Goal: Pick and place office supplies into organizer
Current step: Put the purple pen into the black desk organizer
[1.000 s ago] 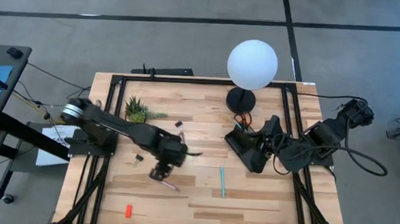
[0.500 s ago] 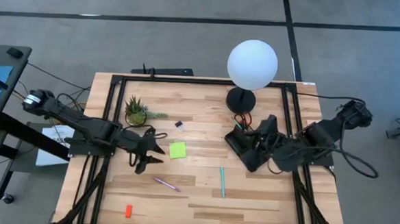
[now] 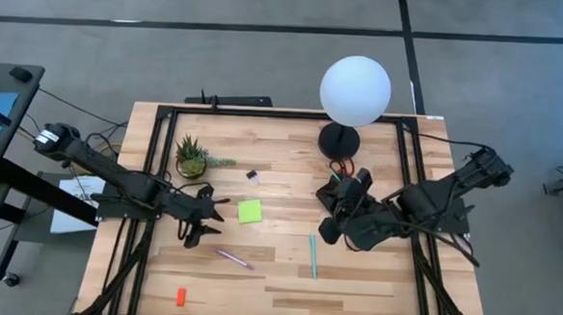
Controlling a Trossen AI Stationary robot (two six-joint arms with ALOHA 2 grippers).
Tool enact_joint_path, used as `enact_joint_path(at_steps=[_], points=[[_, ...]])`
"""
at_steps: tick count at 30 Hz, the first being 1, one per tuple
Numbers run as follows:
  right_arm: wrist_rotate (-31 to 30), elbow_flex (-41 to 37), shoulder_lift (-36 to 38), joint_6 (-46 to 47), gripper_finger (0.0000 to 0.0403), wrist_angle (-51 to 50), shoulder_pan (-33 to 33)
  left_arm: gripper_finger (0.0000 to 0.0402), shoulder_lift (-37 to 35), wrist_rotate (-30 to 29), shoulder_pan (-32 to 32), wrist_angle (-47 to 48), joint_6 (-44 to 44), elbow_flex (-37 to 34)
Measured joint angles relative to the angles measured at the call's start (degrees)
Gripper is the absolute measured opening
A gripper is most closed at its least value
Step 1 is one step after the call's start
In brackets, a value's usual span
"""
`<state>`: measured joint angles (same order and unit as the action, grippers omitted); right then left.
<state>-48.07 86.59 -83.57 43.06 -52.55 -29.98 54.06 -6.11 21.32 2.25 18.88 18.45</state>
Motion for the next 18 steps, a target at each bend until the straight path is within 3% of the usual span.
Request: enact_joint_path(at_steps=[5,10,18], points=[[0.0,0.0,0.0,0.0,0.0,1.5,0.0,0.0171,4.4,0.5,0.1,-0.4,-1.2,0.0],[0.0,0.0,0.0,-0.1,0.0,1.6,0.0,0.0171,12.0,3.3,2.7,-2.5,-10.4,0.0],[0.3,0.0,0.0,-0.1,0.0,1.6,0.0,0.0171,24.3,5.4,6.7,-25.5,-11.6,0.1]])
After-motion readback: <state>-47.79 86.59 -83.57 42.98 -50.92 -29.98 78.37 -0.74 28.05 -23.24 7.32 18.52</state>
